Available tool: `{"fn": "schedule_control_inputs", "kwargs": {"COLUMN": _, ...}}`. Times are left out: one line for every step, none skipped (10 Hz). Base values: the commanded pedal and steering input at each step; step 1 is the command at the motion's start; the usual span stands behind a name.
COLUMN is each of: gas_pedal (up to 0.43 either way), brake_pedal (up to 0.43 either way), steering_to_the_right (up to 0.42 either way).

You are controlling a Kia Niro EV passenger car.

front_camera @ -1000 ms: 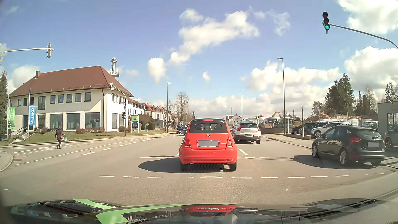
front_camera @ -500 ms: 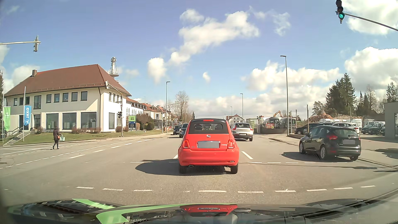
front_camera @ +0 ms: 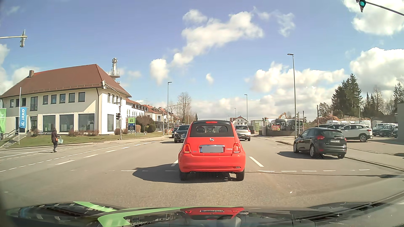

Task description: Follow the waypoints while adhering to traffic rules and regulations

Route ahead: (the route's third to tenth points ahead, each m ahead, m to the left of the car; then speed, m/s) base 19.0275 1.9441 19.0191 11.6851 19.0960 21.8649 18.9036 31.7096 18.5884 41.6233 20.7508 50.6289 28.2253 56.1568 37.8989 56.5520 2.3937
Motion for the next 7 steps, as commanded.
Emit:
{"fn": "schedule_control_inputs", "kwargs": {"gas_pedal": 0.0, "brake_pedal": 0.22, "steering_to_the_right": 0.0}}
{"fn": "schedule_control_inputs", "kwargs": {"gas_pedal": 0.0, "brake_pedal": 0.232, "steering_to_the_right": 0.0}}
{"fn": "schedule_control_inputs", "kwargs": {"gas_pedal": 0.0, "brake_pedal": 0.232, "steering_to_the_right": 0.0}}
{"fn": "schedule_control_inputs", "kwargs": {"gas_pedal": 0.0, "brake_pedal": 0.232, "steering_to_the_right": 0.0}}
{"fn": "schedule_control_inputs", "kwargs": {"gas_pedal": 0.0, "brake_pedal": 0.238, "steering_to_the_right": 0.0}}
{"fn": "schedule_control_inputs", "kwargs": {"gas_pedal": 0.0, "brake_pedal": 0.238, "steering_to_the_right": 0.0}}
{"fn": "schedule_control_inputs", "kwargs": {"gas_pedal": 0.0, "brake_pedal": 0.238, "steering_to_the_right": -0.001}}
